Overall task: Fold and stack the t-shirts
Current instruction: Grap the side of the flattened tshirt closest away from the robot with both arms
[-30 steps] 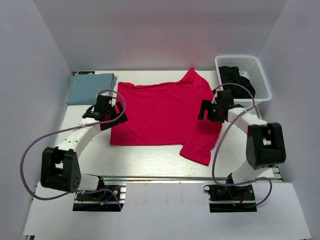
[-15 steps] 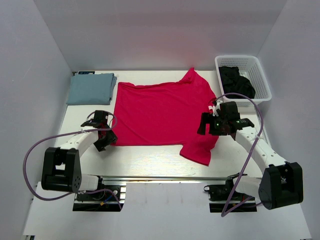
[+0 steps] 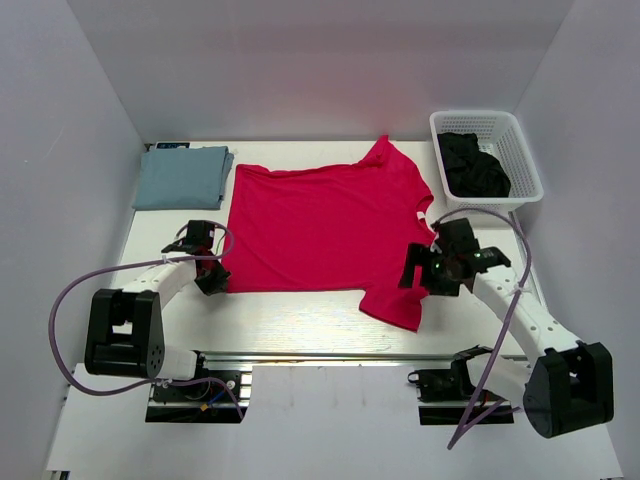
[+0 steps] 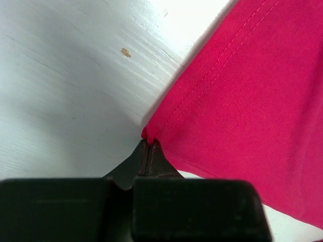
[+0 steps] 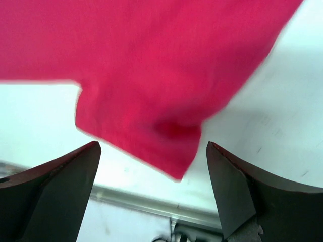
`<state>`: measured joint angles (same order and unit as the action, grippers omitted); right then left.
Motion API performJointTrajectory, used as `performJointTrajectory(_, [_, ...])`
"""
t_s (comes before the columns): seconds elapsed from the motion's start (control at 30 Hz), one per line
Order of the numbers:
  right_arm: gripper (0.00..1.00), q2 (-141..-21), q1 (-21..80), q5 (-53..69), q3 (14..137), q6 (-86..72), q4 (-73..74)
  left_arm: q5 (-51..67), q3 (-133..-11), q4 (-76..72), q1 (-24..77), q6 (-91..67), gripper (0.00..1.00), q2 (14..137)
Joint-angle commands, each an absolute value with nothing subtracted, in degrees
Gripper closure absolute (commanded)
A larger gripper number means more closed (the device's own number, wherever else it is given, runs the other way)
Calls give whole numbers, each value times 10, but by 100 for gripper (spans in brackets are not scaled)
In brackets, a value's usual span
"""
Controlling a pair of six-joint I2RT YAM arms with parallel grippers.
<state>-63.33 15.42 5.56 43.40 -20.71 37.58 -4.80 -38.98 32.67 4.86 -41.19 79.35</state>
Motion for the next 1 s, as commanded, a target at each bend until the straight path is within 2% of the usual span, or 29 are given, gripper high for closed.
performJointTrajectory(0.0, [10, -621, 178, 67, 380, -293, 453, -33, -379, 327, 47, -400, 100, 780])
performJointTrajectory(0.2, [13, -628, 233, 44, 342, -343, 437, -28, -384, 327, 47, -395, 100, 774])
performJointTrajectory(0.53, [36, -636, 252, 6, 286, -390, 304, -8, -379, 318, 47, -389, 100, 769])
performJointTrajectory(0.6, [45, -636, 253, 3, 280, -395, 291, -8, -379, 318, 47, -389, 100, 769])
performJointTrajectory(0.63, [55, -635, 254, 3, 274, -400, 287, -8, -379, 318, 47, -389, 100, 764])
performJointTrajectory(0.67, [72, -641, 254, 8, 271, -401, 279, -8, -379, 318, 47, -389, 100, 764])
performJointTrajectory(0.77, [100, -644, 254, 38, 271, -386, 285, -8, -374, 318, 47, -389, 100, 764])
performJointTrajectory(0.87, [100, -628, 256, 57, 279, -374, 320, -8, -374, 323, 47, -389, 100, 758])
performJointTrajectory(0.97, [100, -561, 258, 68, 305, -380, 383, -8, -380, 352, 47, -395, 100, 745])
